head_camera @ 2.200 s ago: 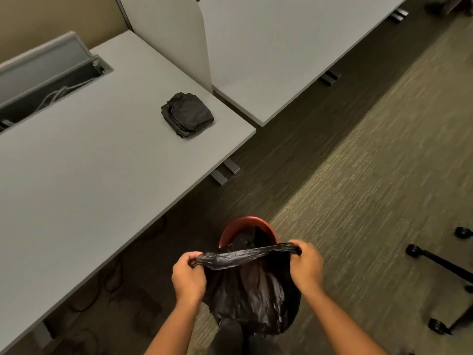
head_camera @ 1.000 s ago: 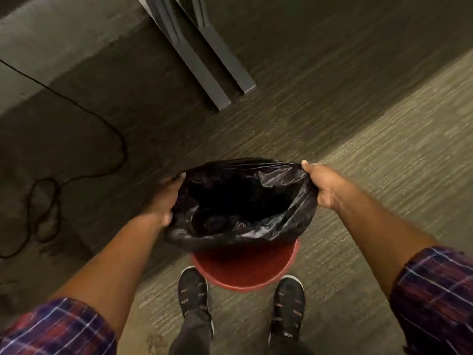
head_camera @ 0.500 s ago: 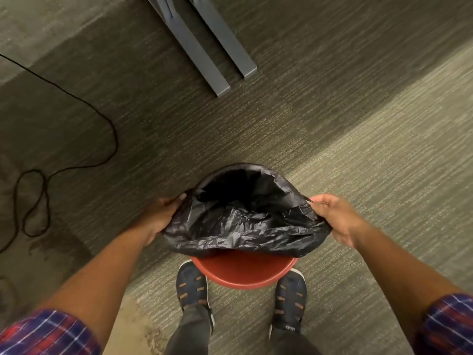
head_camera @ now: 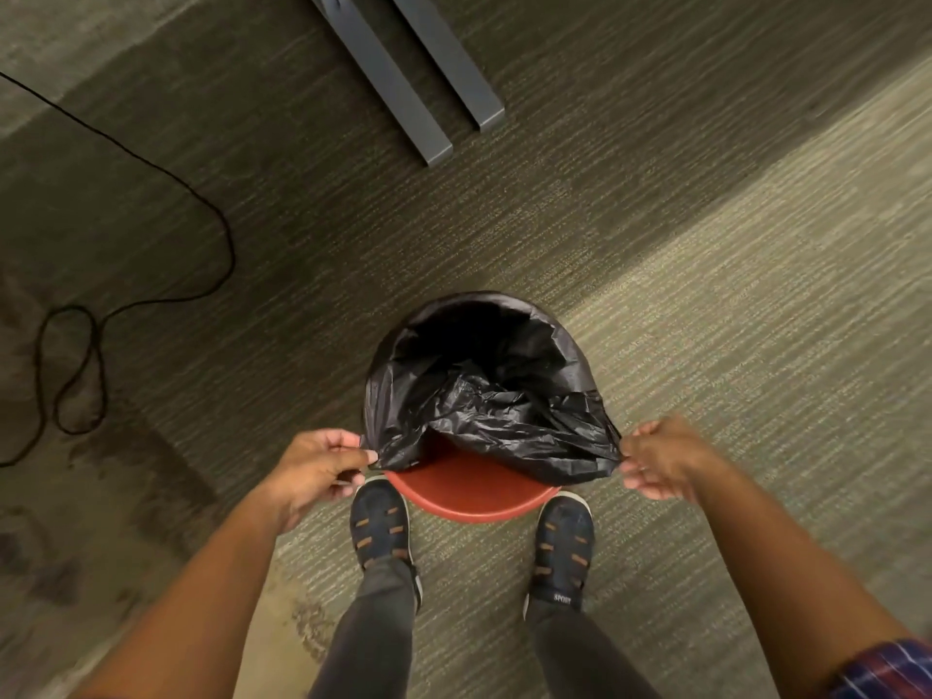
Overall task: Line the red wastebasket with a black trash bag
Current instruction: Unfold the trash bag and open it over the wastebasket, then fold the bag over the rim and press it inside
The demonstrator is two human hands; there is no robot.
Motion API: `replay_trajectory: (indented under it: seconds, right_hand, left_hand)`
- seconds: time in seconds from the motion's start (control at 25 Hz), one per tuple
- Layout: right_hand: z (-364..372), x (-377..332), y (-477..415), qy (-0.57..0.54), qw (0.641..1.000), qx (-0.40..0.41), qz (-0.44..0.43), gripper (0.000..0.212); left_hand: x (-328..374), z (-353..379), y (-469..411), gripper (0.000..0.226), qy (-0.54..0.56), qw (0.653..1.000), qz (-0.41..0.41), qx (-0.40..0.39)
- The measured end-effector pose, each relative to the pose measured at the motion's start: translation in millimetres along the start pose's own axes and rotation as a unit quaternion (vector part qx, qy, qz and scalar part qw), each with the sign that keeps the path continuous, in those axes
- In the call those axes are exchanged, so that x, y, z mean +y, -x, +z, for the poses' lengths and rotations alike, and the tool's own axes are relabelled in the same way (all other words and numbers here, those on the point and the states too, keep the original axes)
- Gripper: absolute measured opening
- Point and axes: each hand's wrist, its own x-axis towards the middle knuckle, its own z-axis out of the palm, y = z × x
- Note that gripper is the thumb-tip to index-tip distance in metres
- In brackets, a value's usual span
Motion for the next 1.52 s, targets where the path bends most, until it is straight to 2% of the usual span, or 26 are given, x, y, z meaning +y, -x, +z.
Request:
replay_trajectory:
  seconds: [0.12, 0.24, 0.36, 0.48, 0.56, 0.64, 0.8, 0.96, 1.16, 1.28, 1.36, 1.52]
  right_hand:
    - [10, 13, 2, -0.041, 0.998, 0.036, 0.039, 0.016]
    - [21, 27, -1, -0.170, 0.981, 0.075, 0.063, 0.026]
    - [38, 38, 2, -0.371, 0.923, 0.010, 0.099, 0.034]
    - [55, 47, 11, -0.510, 0.852, -0.017, 0.114, 0.033]
    - [66, 51, 17, -0.570, 0.813, -0.026, 0.116, 0.030]
    - [78, 55, 20, -0.591, 0.797, -0.041, 0.123, 0.033]
    - [97, 55, 22, -0.589, 0.800, -0.065, 0.096, 0.039]
    - [115, 59, 19, -0.560, 0.824, -0.063, 0.055, 0.035]
    - [131, 59, 2, -0.502, 0.863, -0.050, 0.026, 0.030]
    - [141, 56, -11, -0.465, 0.884, -0.038, 0.018, 0.034]
    - [145, 53, -25, -0.466, 0.884, -0.033, 0.005, 0.033]
    - [143, 40, -46, -0.488, 0.872, -0.029, -0.006, 0.029]
  left_hand:
    - [-9, 10, 12, 0.007, 0.054, 0.997, -0.026, 0.042]
    - [-14, 22, 15, 0.012, 0.203, 0.975, -0.045, 0.084]
    - [-17, 30, 13, 0.020, 0.382, 0.918, -0.079, 0.065]
    - [-23, 38, 18, 0.024, 0.461, 0.882, -0.089, 0.038]
    - [-31, 44, 21, 0.037, 0.466, 0.883, -0.061, 0.019]
    - [-38, 51, 22, 0.040, 0.442, 0.897, -0.021, 0.006]
    - [-44, 61, 21, 0.051, 0.416, 0.909, 0.020, -0.021]
    - [-60, 69, 6, 0.030, 0.388, 0.920, 0.026, 0.039]
    - [-63, 80, -8, 0.031, 0.430, 0.899, 0.009, 0.087]
    - [-61, 85, -29, 0.049, 0.450, 0.889, 0.002, 0.083]
    - [-57, 85, -41, 0.055, 0.448, 0.890, 0.015, 0.086]
    - [-49, 79, -55, 0.037, 0.396, 0.911, 0.050, 0.103]
